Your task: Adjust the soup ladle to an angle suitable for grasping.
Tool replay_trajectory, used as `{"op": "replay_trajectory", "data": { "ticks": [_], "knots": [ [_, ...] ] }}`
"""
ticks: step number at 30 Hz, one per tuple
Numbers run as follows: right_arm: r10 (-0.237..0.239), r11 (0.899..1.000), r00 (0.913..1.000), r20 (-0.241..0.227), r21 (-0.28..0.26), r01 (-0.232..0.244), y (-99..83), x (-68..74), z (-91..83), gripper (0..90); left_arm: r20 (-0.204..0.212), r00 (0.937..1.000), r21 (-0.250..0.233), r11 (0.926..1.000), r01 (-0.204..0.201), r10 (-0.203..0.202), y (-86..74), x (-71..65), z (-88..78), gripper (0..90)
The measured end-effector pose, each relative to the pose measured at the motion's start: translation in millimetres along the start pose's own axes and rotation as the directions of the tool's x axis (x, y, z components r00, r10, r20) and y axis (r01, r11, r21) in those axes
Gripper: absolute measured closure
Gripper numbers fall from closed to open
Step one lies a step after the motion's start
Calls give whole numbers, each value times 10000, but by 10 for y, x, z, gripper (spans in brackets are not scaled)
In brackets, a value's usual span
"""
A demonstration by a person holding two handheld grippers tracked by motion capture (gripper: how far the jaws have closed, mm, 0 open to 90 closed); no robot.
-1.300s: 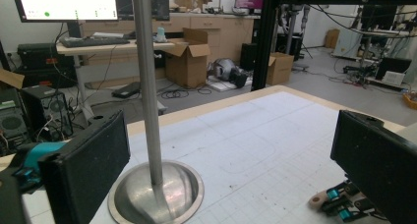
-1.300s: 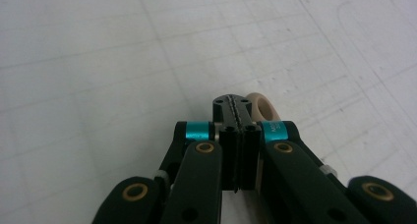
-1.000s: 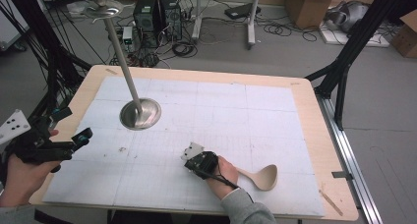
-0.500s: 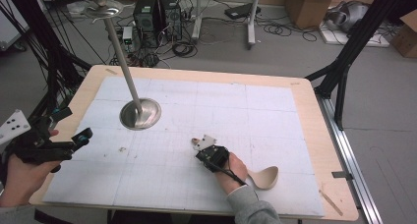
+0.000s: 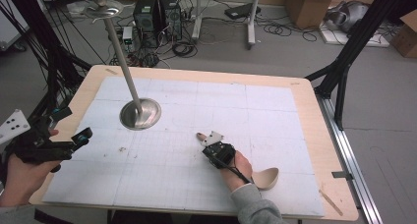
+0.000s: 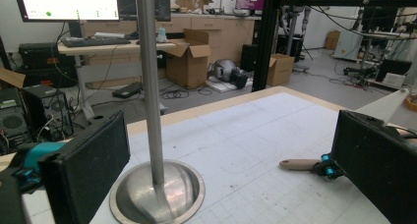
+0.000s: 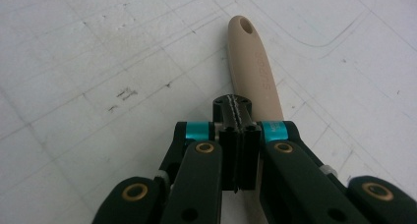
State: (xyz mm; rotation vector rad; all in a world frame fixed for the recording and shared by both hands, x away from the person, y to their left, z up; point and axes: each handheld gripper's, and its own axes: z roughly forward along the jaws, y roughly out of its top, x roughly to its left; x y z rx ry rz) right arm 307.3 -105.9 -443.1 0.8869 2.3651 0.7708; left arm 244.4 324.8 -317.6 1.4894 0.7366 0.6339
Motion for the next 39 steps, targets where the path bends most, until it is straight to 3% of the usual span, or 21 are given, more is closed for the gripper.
{"op": "replay_trajectory", "data": {
  "ticks": [2, 6, 8, 10, 13, 17, 23, 27, 34, 39],
  "knots": [
    [252, 9996, 9990, -370, -142, -257, 5, -10, -42, 900, 6, 10000, -7, 10000, -14, 14, 0, 3, 7, 19],
    [118, 9981, 9971, -746, -602, -163, 75, -27, -219, 900, 23, 10000, 0, 10000, 0, 0, -3, 8, 27, 19],
    [62, 9968, 9971, -759, -786, -122, 96, -79, -326, 900, 57, 10000, 13, 10000, -6, 6, -2, 7, 40, 18],
    [209, 9963, 9940, -1076, -810, -298, 95, -156, -434, 900, 84, 10000, 1, 10000, -2, 2, 3, 2, 57, 19],
    [-51, 9963, 9902, -1392, -854, -69, 65, -252, -618, 900, 165, 9998, 20, 10000, -54, 54, 9, -2, 85, 19],
    [-408, 9948, 9941, -1010, -966, 310, -17, -363, -838, 889, 235, 9997, 45, 9999, -96, 95, 20, -13, 129, 19],
    [-423, 9931, 9914, -1235, -1142, 281, -195, -586, -974, 658, 366, 9992, -34, 9999, -131, 132, 47, -15, 185, 18],
    [-390, 9960, 9880, -1497, -851, 264, -284, -655, -1018, 524, 453, 9989, -26, 9999, -106, 107, 48, -15, 239, 19],
    [-420, 9970, 9823, -1824, -718, 293, -352, -732, -1076, 214, 578, 9983, 1, 9999, -120, 120, 49, -30, 294, 19],
    [-138, 9957, 9603, -2785, -921, -124, -432, -825, -1104, 89, 598, 9981, -30, 9999, -115, 116, 56, -26, 303, 19]
  ]
}}
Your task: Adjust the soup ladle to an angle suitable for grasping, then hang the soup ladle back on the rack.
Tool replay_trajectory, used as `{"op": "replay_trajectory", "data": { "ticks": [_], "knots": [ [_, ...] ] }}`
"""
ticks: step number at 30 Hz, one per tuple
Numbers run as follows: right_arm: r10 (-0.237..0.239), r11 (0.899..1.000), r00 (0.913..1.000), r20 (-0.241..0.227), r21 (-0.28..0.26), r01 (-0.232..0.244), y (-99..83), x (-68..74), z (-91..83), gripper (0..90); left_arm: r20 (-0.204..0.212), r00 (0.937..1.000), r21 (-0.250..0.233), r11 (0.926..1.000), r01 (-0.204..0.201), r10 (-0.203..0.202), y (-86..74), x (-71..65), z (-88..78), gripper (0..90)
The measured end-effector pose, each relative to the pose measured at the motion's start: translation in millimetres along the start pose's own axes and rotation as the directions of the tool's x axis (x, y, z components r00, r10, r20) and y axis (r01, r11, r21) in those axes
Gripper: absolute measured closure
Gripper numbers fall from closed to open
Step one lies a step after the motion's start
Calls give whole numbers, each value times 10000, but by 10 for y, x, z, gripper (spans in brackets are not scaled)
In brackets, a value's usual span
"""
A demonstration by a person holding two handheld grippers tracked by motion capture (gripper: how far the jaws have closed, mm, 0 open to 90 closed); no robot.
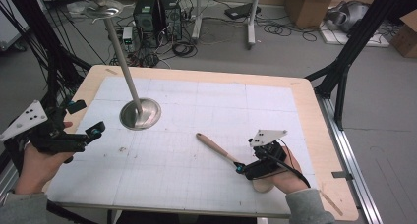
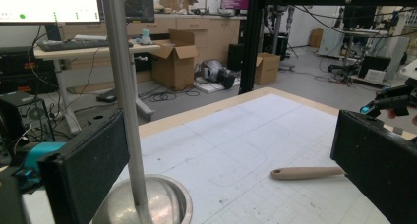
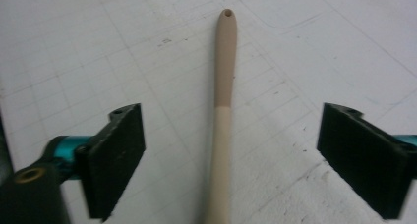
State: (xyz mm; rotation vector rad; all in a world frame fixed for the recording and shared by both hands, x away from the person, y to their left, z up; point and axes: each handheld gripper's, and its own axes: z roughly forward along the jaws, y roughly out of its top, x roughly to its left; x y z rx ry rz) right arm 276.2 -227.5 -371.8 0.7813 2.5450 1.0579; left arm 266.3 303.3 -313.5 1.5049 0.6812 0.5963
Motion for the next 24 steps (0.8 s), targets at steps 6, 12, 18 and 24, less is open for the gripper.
{"op": "replay_trajectory", "data": {
  "ticks": [6, 12, 18, 24],
  "knots": [
    [268, 9995, 9995, 185, -180, -265, -77, -77, -102, 89, 36, 10000, -23, 10000, 62, -62, 3, 13, 48, 19],
    [371, 9993, 9990, 241, -56, -370, -126, -96, -96, 89, 175, 9998, 118, 9999, 15, -17, -5, -4, 127, 19],
    [379, 9981, 9992, 149, 476, -385, -112, -71, 11, 90, 265, 9996, 212, 9998, -52, 46, -17, -28, 163, 19],
    [73, 9974, 9999, 80, 720, -79, -93, -39, 147, 92, 253, 9997, 322, 9995, -14, 6, -28, -32, 184, 19]
  ]
}}
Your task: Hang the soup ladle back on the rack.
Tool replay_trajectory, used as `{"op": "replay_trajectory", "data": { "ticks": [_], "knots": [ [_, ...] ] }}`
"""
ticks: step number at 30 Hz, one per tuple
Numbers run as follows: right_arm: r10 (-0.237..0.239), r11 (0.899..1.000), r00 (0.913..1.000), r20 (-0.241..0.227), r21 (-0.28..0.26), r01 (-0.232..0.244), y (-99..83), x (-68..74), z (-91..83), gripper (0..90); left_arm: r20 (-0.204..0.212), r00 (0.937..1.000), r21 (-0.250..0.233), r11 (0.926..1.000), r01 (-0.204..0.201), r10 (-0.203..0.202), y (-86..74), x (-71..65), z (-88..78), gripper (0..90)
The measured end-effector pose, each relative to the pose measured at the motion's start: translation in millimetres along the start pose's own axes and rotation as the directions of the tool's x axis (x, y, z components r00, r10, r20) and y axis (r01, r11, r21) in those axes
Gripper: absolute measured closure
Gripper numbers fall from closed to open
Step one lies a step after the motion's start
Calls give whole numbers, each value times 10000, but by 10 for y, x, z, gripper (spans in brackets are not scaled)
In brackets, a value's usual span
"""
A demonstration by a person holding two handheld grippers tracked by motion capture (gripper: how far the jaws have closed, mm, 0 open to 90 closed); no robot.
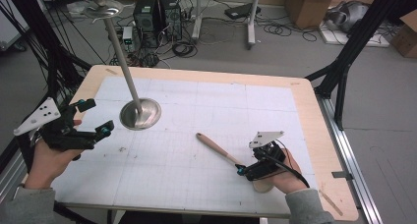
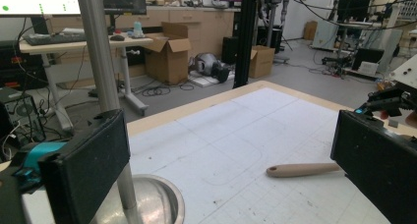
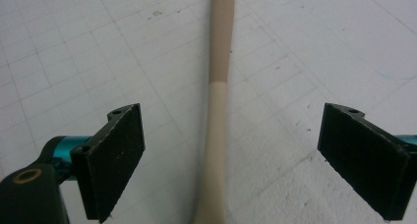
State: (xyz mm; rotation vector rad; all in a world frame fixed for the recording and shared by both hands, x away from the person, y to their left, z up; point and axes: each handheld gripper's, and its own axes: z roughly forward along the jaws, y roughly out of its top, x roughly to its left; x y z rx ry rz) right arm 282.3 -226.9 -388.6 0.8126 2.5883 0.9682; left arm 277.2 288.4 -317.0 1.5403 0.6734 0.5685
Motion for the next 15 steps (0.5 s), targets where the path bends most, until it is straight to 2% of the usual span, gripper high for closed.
{"op": "replay_trajectory", "data": {
  "ticks": [10, 15],
  "knots": [
    [-170, 9979, 9998, 104, 632, 163, 72, 19, 124, 135, -48, 10000, -45, 10000, 25, -25, -14, -5, -44, 19],
    [-211, 9923, 9998, 55, 1222, 203, 102, 38, 226, 147, -105, 9999, -40, 10000, -3, 3, -17, -1, -86, 19]
  ]
}}
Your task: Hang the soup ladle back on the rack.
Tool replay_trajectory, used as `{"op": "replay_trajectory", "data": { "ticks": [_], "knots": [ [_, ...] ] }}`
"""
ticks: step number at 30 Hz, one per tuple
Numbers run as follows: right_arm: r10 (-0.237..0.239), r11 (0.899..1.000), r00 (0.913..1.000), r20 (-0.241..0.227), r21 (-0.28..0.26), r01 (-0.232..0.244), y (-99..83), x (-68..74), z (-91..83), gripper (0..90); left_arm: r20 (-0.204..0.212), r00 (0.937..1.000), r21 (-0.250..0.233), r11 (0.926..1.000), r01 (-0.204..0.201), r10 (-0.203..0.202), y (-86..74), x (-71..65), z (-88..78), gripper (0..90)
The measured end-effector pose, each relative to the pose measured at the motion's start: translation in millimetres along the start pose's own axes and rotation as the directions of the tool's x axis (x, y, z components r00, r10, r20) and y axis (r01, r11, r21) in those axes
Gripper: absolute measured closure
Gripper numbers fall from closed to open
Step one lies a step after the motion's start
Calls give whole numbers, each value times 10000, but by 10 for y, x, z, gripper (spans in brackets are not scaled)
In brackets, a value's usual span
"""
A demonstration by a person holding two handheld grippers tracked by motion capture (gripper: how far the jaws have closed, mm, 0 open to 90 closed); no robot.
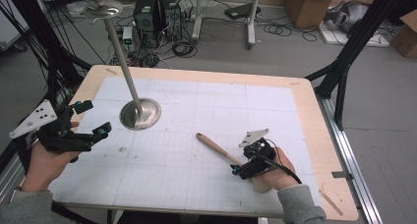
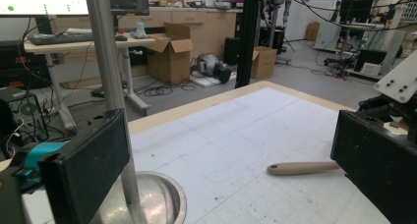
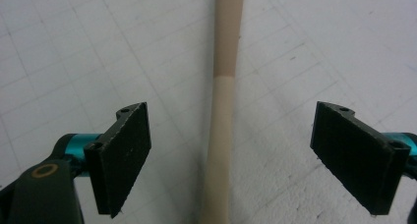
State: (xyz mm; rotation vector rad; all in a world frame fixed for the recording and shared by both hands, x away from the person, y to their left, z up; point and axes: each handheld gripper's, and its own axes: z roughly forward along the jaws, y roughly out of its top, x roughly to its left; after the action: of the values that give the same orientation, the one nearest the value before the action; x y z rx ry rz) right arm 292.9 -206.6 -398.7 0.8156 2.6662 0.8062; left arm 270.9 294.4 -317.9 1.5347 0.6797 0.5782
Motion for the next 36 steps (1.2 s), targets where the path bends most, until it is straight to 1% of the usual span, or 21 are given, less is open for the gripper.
{"op": "replay_trajectory", "data": {
  "ticks": [2, 4, 7, 8, 10, 14, 15, 18, 19, 21, 23, 25, 26, 28, 31, 35, 36],
  "knots": [
    [8, 9994, 10000, -4, 341, -8, 11, 5, 41, 164, -36, 10000, -15, 10000, 24, -24, -2, 1, -16, 19],
    [-17, 9975, 10000, -83, 701, 22, 16, 4, 76, 202, -73, 10000, -41, 10000, 39, -39, -4, 5, -30, 19],
    [-38, 9939, 9999, -140, 1100, 53, 20, 0, 111, 257, -96, 10000, -21, 10000, 22, -22, -5, 10, -49, 19],
    [-33, 9930, 9999, -123, 1184, 47, 23, 3, 116, 287, -107, 9999, -22, 10000, 30, -30, -5, 9, -53, 19],
    [-91, 9930, 10000, 32, 1175, 86, 35, 8, 117, 348, -116, 9999, -39, 10000, 22, -23, -3, 10, -66, 19],
    [-56, 9910, 10000, 38, 1338, 50, 50, -4, 135, 392, -178, 9998, -68, 10000, 52, -53, -1, 14, -94, 19],
    [22, 9894, 10000, 36, 1453, -27, 51, 1, 149, 397, -178, 9998, -62, 10000, 44, -45, -2, 16, -98, 19],
    [19, 9829, 10000, 65, 1840, -31, 53, 2, 198, 416, -202, 9998, -48, 10000, 60, -61, -7, 14, -105, 19],
    [27, 9817, 10000, -2, 1905, -26, 53, 0, 215, 425, -206, 9998, -45, 10000, 52, -53, -8, 14, -109, 19],
    [48, 9783, 10000, 16, 2073, -50, 53, -1, 235, 439, -226, 9997, -51, 10000, 60, -61, -8, 16, -120, 19],
    [100, 9760, 9998, -143, 2178, -66, 52, 1, 245, 454, -252, 9997, -71, 10000, 69, -71, -7, 20, -133, 19],
    [122, 9735, 9998, -182, 2288, -77, 47, 5, 252, 474, -287, 9996, -74, 10000, 65, -67, -6, 22, -145, 19],
    [207, 9727, 9995, -250, 2317, -143, 45, 1, 250, 489, -293, 9995, -86, 9999, 68, -70, -5, 22, -150, 19],
    [273, 9713, 9994, -207, 2370, -216, 45, -6, 245, 512, -306, 9995, -83, 9999, 71, -74, -4, 23, -158, 19],
    [537, 9688, 9980, -333, 2441, -439, 46, -14, 244, 564, -308, 9995, -91, 9999, 74, -77, -4, 22, -165, 19],
    [724, 9663, 9966, -380, 2500, -607, 39, -15, 234, 628, -322, 9994, -130, 9999, 98, -102, -2, 25, -173, 19],
    [832, 9652, 9957, -399, 2517, -706, 32, -15, 229, 643, -324, 9994, -119, 9999, 91, -94, -2, 27, -177, 19]
  ]
}}
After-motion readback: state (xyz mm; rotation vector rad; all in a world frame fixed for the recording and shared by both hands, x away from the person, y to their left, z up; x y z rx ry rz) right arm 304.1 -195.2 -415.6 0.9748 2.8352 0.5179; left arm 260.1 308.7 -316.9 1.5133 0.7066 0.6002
